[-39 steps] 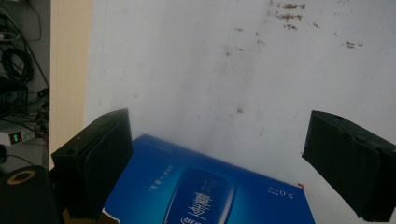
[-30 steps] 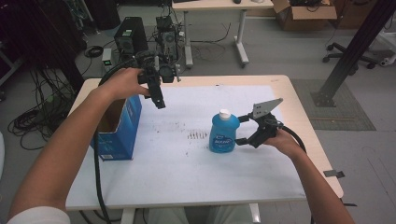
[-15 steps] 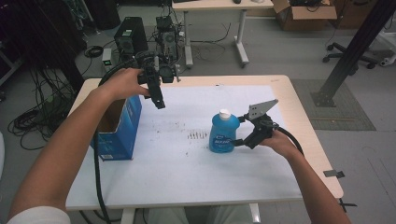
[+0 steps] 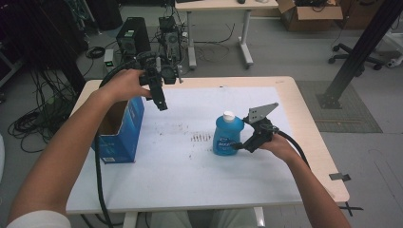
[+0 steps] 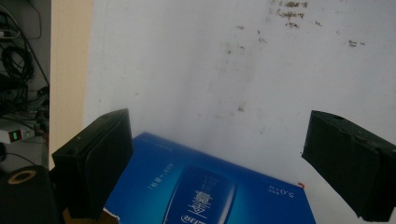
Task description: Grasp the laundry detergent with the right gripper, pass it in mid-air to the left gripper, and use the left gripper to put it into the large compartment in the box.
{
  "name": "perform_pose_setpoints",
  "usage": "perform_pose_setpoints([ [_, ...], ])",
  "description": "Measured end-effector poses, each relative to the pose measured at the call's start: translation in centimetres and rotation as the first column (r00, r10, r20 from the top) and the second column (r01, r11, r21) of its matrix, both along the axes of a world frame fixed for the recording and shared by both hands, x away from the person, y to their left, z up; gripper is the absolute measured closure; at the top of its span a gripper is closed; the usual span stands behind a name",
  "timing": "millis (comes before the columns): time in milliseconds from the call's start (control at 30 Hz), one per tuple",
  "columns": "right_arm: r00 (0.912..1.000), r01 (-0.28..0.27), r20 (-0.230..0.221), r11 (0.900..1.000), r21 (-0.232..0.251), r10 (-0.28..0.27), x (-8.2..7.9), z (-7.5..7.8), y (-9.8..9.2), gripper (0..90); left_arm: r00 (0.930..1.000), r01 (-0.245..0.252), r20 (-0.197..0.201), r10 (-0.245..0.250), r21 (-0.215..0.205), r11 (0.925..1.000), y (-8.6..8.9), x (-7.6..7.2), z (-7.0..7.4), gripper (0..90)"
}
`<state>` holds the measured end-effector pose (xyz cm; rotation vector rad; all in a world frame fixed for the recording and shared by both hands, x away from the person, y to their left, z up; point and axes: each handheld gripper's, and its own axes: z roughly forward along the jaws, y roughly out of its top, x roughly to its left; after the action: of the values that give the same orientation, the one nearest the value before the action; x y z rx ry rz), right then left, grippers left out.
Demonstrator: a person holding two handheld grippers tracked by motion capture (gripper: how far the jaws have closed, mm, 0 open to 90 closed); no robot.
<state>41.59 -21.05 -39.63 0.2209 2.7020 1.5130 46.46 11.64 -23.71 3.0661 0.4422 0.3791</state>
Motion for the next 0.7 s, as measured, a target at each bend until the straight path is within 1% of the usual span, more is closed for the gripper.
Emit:
perform_pose_setpoints([
  [200,1.0000,-0.005,-0.009,1.000,0.007,0.005,0.0,-0.3,0.4,8.3,1.0000,0.001,-0.001,-0.001,0.002,1.0000,0.0,0.1,-0.1,8.8],
  [467,0.9999,-0.014,-0.007,1.000,0.011,0.014,0.0,-0.5,0.9,8.6,1.0000,-0.001,0.000,0.001,0.002,1.0000,0.0,0.1,-0.1,8.8],
  [700,0.9998,-0.018,-0.005,1.000,0.025,0.019,0.0,-0.6,1.2,10.2,1.0000,-0.001,0.001,0.001,0.003,1.0000,0.0,0.2,-0.1,8.8],
])
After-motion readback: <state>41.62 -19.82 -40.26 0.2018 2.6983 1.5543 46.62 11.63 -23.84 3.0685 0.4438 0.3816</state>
